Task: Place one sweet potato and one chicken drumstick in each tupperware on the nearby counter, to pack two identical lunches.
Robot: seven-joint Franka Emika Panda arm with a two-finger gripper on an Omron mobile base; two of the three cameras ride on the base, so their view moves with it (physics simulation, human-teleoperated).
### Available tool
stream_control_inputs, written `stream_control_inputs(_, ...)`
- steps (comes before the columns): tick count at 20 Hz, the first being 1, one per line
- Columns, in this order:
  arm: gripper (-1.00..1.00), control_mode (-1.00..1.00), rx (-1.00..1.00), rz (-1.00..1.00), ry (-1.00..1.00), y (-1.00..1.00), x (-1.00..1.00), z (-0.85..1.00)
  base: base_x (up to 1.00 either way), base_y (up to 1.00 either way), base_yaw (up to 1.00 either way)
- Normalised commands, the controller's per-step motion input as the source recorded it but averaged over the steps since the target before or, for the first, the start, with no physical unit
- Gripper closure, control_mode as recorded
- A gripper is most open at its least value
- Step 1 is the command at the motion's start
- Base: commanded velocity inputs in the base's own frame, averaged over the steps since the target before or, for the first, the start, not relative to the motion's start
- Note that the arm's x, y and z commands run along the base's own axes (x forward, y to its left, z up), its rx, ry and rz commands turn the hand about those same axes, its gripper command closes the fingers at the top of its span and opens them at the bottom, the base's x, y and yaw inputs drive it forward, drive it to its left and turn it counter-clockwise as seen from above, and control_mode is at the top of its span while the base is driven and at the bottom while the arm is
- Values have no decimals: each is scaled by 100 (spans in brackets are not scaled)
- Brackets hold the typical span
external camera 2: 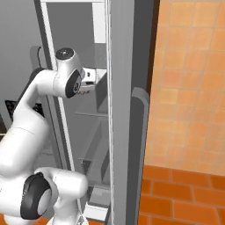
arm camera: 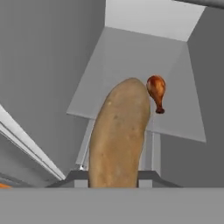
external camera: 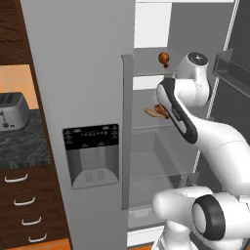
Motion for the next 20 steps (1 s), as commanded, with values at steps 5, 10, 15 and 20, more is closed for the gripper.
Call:
stream_control_inputs(5,100,100,0,0,0,2,-40,-25,-60,24,0)
stream_control_inputs(10,100,100,0,0,0,0,0,0,-99,85,5)
stream_control_inputs(15,100,100,0,0,0,0,0,0,-9,100,0)
stream_control_inputs(20,100,100,0,0,0,0,0,0,36,100,-5)
